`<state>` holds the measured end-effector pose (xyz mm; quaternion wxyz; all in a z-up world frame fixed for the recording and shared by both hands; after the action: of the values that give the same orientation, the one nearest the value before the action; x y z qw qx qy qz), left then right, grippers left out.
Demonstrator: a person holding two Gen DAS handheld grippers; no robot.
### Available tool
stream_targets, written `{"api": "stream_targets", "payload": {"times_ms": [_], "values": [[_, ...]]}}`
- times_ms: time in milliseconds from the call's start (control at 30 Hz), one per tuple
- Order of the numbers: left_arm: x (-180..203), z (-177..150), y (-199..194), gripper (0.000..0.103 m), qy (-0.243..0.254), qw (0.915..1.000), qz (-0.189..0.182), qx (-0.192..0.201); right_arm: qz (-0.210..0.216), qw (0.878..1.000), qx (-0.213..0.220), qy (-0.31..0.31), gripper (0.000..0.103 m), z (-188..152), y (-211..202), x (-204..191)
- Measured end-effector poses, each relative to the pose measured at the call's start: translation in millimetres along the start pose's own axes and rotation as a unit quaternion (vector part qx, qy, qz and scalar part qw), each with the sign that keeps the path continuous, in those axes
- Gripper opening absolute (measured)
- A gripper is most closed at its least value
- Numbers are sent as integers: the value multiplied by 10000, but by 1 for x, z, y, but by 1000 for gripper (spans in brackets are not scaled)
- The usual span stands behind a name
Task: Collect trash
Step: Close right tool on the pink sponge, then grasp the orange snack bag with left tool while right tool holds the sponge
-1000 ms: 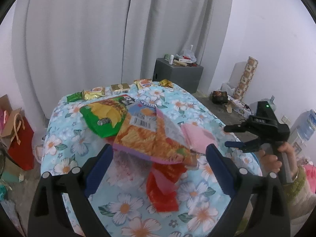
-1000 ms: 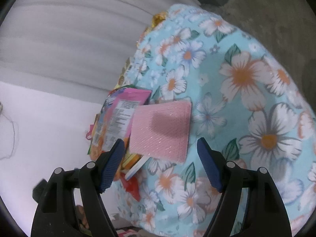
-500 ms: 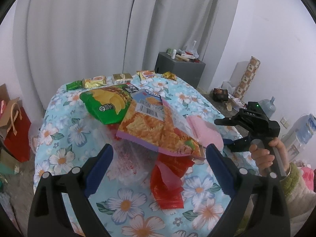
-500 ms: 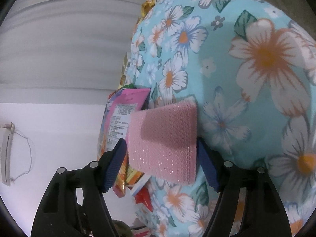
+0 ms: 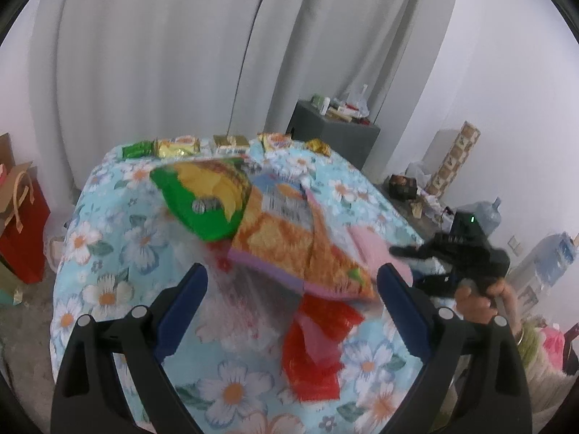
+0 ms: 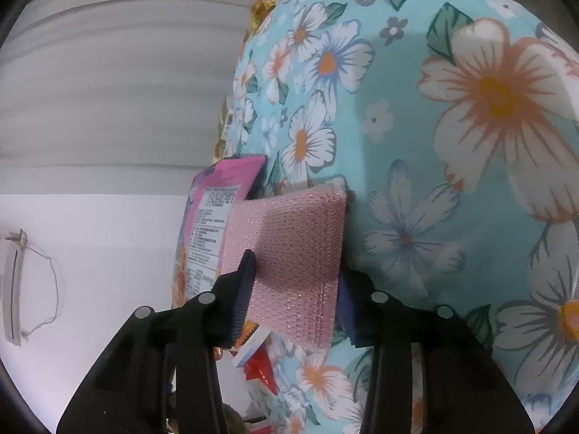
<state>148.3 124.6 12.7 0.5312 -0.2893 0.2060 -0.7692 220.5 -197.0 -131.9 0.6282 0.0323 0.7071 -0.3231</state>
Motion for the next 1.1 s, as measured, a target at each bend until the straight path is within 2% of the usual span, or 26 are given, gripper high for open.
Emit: {"api": "stream_targets", "payload": {"times_ms": [100, 200, 367, 467, 533, 733, 867, 933, 1100], "values": [[4, 21, 7, 93, 109, 9997, -156, 146, -29, 10000, 19, -35, 37, -1, -4, 1], [7, 37, 24, 92, 135, 9997, -197, 11, -44, 10000, 32, -60, 37, -4, -11, 3], [-2, 51, 76, 84, -18, 9963, 115, -852, -51, 9999, 66, -73, 36, -6, -15, 4], [-10, 52, 97, 79, -117, 9917, 365, -1224, -85, 9999, 74, -120, 36, -8, -16, 3], [-12, 53, 101, 79, -164, 9904, 365, -1327, -102, 9998, 78, -138, 36, -7, -15, 2], [-18, 54, 105, 76, -489, 9845, 71, -1680, -123, 9997, 100, -168, 35, -7, -11, 0], [-16, 55, 101, 68, -815, 9779, -419, -1879, -134, 9997, 116, -187, 35, -7, -11, -1], [-12, 56, 94, 65, -955, 9752, -729, -1856, -147, 9996, 121, -203, 35, -7, -10, -1], [0, 62, 70, 62, -1008, 9758, -1179, -1543, -147, 9996, 126, -203, 35, -7, -10, -1]]}}
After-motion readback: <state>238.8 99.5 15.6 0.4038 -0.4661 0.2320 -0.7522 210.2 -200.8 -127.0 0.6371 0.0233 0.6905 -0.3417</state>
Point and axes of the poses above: each gripper's, at about its wrist camera, not at the fingertips, and y roughly the way its jaws point, x to its right, z to its top, the point moved 4 cm from there along y, roughly the way its jaws point, and after that the axes turned 3 degrees about z, right-handed, at the moved point
